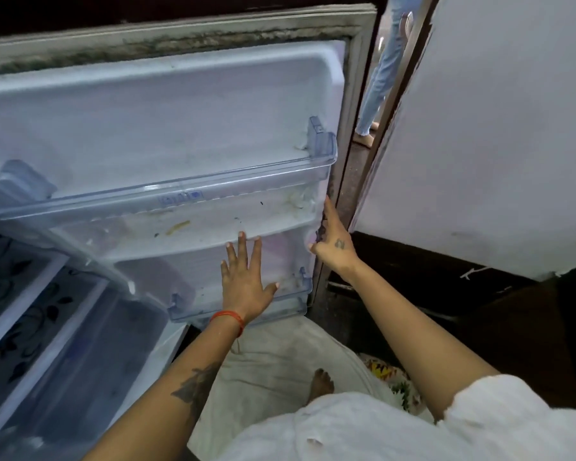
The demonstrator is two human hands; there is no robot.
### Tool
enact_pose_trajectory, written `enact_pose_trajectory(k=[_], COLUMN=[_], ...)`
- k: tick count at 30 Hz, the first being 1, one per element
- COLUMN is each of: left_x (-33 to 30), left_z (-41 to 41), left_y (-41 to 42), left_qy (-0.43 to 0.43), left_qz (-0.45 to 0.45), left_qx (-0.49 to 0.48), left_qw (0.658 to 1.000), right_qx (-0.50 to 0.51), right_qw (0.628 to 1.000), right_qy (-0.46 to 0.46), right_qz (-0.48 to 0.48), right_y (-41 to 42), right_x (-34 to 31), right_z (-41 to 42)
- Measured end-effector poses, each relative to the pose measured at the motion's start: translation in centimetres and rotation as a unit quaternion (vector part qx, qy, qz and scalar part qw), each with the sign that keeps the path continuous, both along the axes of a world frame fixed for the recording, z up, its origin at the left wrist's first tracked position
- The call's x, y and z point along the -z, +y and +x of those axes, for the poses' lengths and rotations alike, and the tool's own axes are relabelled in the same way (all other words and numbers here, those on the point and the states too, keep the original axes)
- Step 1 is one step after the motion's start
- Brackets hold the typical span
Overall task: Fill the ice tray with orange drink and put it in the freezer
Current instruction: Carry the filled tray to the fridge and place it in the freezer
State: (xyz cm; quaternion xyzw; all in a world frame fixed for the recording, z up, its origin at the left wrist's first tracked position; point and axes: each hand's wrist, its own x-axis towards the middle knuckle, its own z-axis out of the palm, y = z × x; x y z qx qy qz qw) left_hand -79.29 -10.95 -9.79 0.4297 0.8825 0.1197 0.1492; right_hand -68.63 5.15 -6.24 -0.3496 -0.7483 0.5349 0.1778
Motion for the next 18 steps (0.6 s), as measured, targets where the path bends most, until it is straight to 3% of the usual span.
enact_pose_trajectory(k=[10, 14, 18], left_x=[-0.6, 0.0, 1.3], left_z=[-0.8, 0.9, 3.7], left_y=[3.4, 3.4, 3.3], left_qy=[0.007, -0.032, -0.147], left_qz=[-0.01, 0.025, 0.04], left_qx=[-0.032, -0.039, 0.075], left_qw=[0.999, 0.998, 0.985], right_qx=[-0.032, -0.034, 0.065], right_qw=[0.997, 0.992, 0.98], right_qy=[-0.068, -0.119, -0.157], right_qz=[0.025, -0.033, -0.104], right_y=[4.4, 2.5, -2.5], right_x=[-0.3, 1.1, 4.1], right_z=[-2.1, 1.4, 7.6])
